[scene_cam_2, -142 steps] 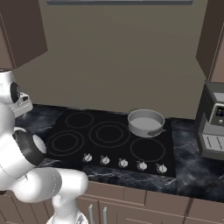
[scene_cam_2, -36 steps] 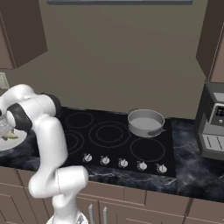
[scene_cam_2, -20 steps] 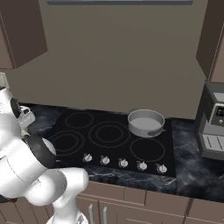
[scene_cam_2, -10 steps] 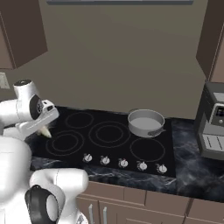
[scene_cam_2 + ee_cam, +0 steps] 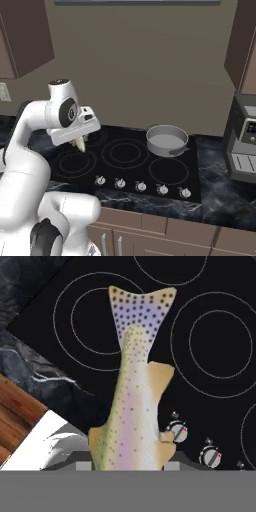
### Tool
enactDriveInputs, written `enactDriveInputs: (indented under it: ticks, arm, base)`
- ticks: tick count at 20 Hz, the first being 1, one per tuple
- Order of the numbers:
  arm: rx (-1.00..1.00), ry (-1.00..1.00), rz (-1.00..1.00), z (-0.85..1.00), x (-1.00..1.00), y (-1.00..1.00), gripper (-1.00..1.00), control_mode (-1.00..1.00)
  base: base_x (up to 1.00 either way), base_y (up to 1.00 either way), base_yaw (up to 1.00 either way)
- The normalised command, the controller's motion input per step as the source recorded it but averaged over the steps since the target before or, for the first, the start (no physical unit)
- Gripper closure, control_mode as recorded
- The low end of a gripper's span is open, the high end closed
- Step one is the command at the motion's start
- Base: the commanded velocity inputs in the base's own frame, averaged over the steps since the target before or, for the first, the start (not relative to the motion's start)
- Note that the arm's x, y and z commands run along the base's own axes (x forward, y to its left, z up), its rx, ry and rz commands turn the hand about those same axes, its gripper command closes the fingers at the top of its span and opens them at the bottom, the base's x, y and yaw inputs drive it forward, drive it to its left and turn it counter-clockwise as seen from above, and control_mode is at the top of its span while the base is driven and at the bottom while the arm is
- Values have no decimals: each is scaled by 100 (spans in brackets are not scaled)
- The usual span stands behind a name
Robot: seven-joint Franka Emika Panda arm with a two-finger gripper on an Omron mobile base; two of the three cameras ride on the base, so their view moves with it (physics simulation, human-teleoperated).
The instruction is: Retrieve the frozen meat and place it in the pot on a burner. Then turn the burner on.
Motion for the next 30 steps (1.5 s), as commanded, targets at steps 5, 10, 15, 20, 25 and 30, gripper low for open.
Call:
enactDriveInputs:
  ticks: [5,10,15,20,25,30]
  arm:
    - [0,9,-31,10,38,-100,100,-100]
    - [1,1,-4,-10,81,-98,100,-100]
    - [-4,-3,0,-33,65,-42,100,-100]
    - [-2,0,2,-14,85,-64,100,-100]
    - [0,1,8,0,78,-83,100,-100]
    - [0,0,8,-2,58,-53,100,-100]
  base:
    - [0,0,0]
    - [0,0,0]
    - [0,0,0]
    - [0,0,0]
    - [0,0,0]
    - [0,0,0]
